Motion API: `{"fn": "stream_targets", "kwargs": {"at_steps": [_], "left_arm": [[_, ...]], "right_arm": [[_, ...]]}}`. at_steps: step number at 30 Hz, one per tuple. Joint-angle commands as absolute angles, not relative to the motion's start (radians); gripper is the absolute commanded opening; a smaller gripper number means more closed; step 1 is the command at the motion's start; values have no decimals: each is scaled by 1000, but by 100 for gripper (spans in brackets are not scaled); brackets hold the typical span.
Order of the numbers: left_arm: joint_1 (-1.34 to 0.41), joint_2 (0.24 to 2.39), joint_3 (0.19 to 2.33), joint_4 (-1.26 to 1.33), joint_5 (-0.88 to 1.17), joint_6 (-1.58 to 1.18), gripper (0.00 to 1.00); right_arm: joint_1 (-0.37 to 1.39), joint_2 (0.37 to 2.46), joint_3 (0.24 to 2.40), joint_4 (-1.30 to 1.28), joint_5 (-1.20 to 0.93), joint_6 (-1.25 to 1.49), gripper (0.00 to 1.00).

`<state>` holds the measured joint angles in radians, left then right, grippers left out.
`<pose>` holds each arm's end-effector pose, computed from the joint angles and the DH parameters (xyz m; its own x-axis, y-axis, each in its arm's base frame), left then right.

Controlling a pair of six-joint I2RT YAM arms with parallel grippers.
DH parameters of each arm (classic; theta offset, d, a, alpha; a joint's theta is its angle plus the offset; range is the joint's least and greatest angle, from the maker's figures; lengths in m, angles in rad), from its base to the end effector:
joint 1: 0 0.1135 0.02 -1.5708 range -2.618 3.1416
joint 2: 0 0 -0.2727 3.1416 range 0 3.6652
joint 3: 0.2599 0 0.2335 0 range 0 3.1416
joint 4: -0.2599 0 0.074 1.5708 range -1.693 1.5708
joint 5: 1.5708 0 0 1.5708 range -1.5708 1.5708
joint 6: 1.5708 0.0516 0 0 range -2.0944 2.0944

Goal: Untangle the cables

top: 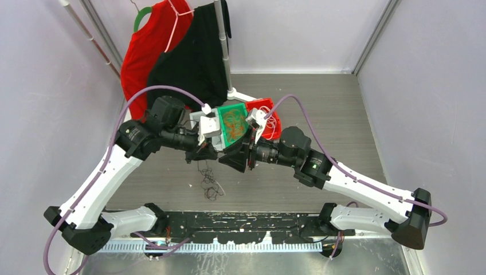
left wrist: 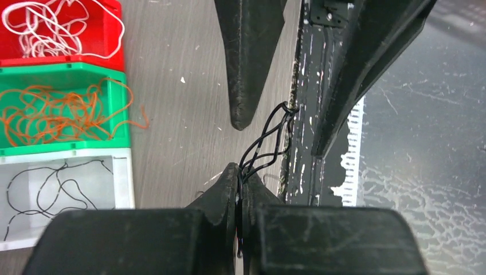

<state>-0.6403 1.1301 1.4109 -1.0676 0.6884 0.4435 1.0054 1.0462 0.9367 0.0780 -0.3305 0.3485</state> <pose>0.1282 -0.1364 0.3997 -0.1605 0.5329 -0.8308 0.9853 0.1358 -0.1033 0.1128 0.2091 0.3806 -0.3479 0.0545 -0.9359 -0.9082 0.2280 0.3509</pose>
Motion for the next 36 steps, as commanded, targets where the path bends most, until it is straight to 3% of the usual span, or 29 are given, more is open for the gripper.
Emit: {"fn": "stream_targets", "kwargs": {"at_steps": [1,3,7,11,22,30,36], "left_arm": [[-641,1102,1499,-1028,648,371,0],[-643,1097,1525,-1002,612,327,0],[-643,1083,1549,-926,552,219,0],[-643,1097,1598,-945,607,173,0],[-643,1155,1741,-989,692,126,0],[-643,1224,1921,-1053,765,116,0],[-644,1257,2084,-1058,754,112,0]], "right_arm": [[1002,980,876,262,-235,376,57],[1003,945,794,364,-167,388,65],[1013,937,719,452,-183,361,68],[1057,1004,772,402,-156,250,71],[1093,1270,857,664,-222,170,76],[1094,1429,829,824,-195,234,65],[1094,1503,771,910,-163,301,50]]}}
